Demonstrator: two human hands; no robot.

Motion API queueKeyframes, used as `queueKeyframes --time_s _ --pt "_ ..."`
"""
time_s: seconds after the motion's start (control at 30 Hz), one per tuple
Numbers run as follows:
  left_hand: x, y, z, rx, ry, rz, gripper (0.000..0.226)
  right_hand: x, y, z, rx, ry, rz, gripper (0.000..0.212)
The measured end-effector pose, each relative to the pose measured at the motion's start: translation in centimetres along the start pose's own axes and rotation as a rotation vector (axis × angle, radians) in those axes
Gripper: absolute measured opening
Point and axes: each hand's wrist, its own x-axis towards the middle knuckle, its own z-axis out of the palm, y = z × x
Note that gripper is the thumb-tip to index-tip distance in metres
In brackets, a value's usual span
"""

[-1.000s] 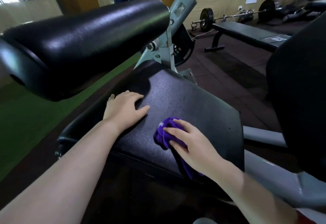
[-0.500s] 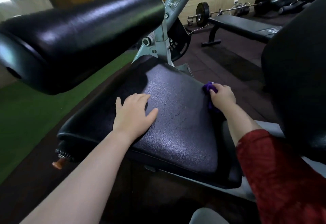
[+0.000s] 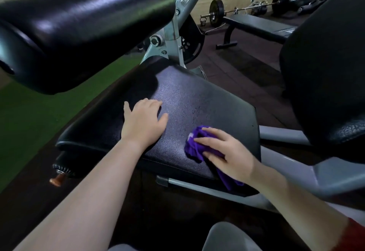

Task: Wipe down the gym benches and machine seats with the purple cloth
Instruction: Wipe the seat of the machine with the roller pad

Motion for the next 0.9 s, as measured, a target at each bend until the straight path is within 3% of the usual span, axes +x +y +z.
queueKeyframes --time_s 0.17,0.33,0.4,0.5,0.67,0.77,0.9 --pt "-0.1 0.2 0.0 0.031 -0.014 0.007 0.048 2.9 7.5 -2.4 -0.087 0.224 0.323 0.030" --pt "0.0 0.3 -0.2 0.050 -0.046 -0.002 0.049 8.2 11.3 -3.5 -0.200 0.234 0.690 0.037" --pt "0.0 0.3 -0.1 0.050 -0.038 0.000 0.048 9.3 9.4 -2.3 -0.215 0.227 0.619 0.036" --pt "0.0 0.3 0.0 0.053 -0.019 0.009 0.049 8.0 4.6 -0.2 -0.128 0.178 0.334 0.032" --pt "0.0 0.1 0.1 0.069 -0.019 0.013 0.050 -1.1 -2.2 1.0 -0.007 0.066 0.081 0.036" --pt "-0.1 0.2 0.1 0.070 -0.028 0.012 0.050 -4.4 -1.1 -0.1 0.021 0.122 0.087 0.035" --pt "-0.1 0.3 0.1 0.088 -0.047 0.012 0.051 -2.8 3.9 -2.2 -0.097 0.236 0.374 0.033"
